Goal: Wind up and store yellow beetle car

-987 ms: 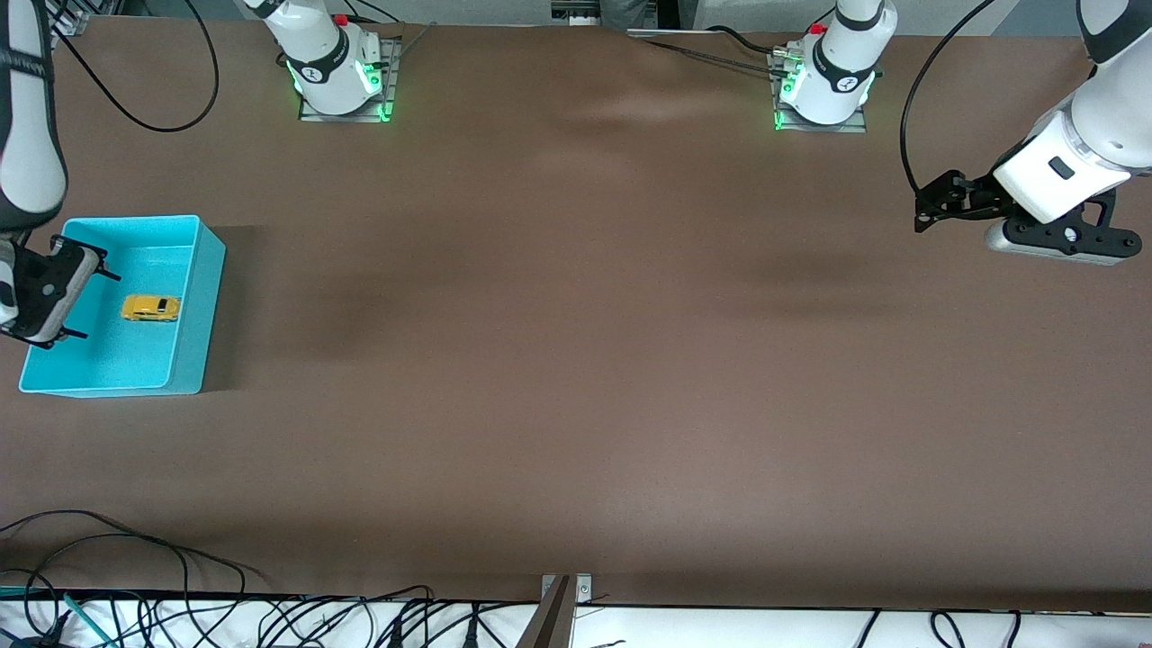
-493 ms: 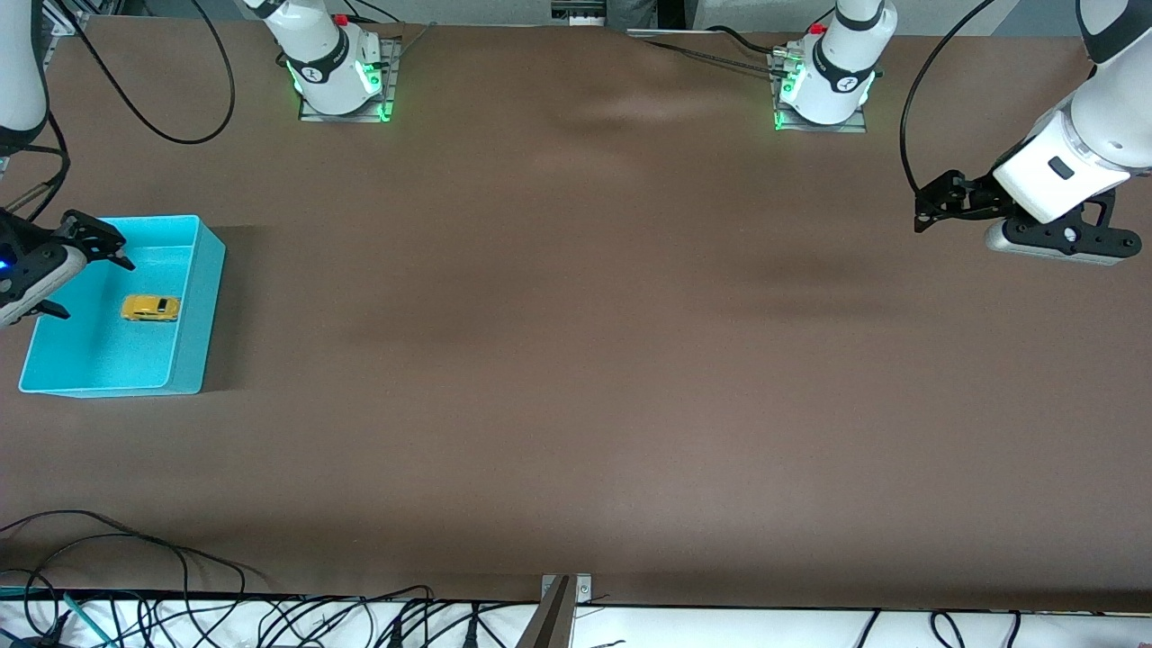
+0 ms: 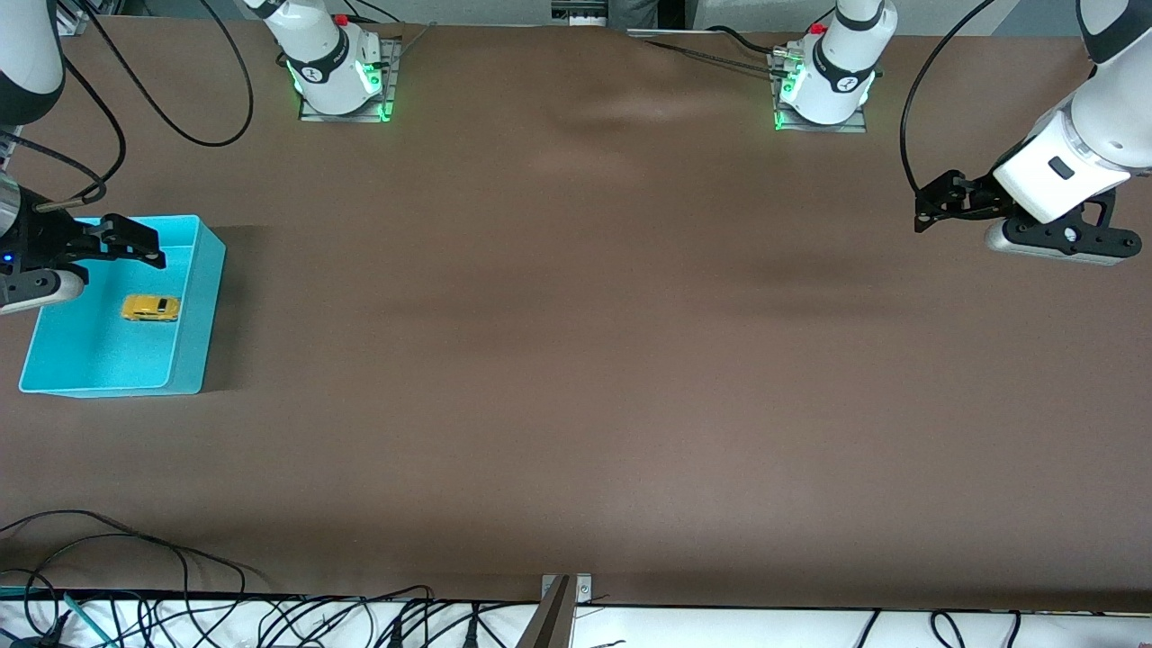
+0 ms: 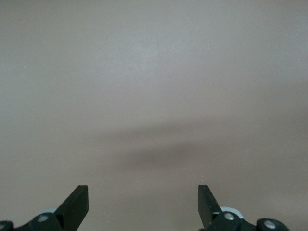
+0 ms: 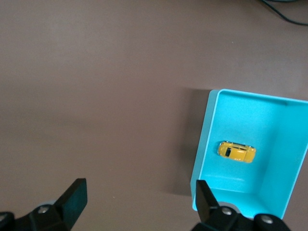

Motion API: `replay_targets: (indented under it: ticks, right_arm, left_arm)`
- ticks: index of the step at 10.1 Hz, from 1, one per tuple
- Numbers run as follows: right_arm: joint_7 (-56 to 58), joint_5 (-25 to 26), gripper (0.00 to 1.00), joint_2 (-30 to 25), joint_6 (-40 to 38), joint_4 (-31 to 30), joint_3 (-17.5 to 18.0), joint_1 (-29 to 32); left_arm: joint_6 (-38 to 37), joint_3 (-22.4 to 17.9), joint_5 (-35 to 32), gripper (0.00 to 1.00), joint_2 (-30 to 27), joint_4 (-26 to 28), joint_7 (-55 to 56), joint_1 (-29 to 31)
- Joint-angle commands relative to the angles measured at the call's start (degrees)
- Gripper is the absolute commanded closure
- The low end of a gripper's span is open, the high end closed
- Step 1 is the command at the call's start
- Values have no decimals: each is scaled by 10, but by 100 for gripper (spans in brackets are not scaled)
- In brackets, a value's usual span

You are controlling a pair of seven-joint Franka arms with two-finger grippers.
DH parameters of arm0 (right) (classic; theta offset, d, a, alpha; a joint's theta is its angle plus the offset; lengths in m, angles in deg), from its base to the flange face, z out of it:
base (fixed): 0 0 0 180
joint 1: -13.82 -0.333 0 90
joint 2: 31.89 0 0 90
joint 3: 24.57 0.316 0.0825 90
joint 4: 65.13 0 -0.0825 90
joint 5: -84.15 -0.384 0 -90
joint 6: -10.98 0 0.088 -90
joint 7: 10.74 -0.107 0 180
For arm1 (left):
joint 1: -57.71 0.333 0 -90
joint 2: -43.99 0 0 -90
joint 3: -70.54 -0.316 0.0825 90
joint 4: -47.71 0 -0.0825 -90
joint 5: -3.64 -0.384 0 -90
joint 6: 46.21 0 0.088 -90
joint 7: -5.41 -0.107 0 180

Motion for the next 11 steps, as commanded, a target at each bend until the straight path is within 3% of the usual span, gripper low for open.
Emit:
replay_targets:
  ticks: [1,2,11]
  right_arm:
    - [-93,-2,0,4,-17,19,3,-13]
    - [-142,-5,0,3,-16,18,5,-13]
    - [-148,-7,0,-4,-30,20,7,-13]
  left_arm:
    - [-10,-1,8,0,1,-11,0,0]
    - [-10,-1,8,0,1,-11,0,0]
    - [-10,-1,8,0,1,-11,0,0]
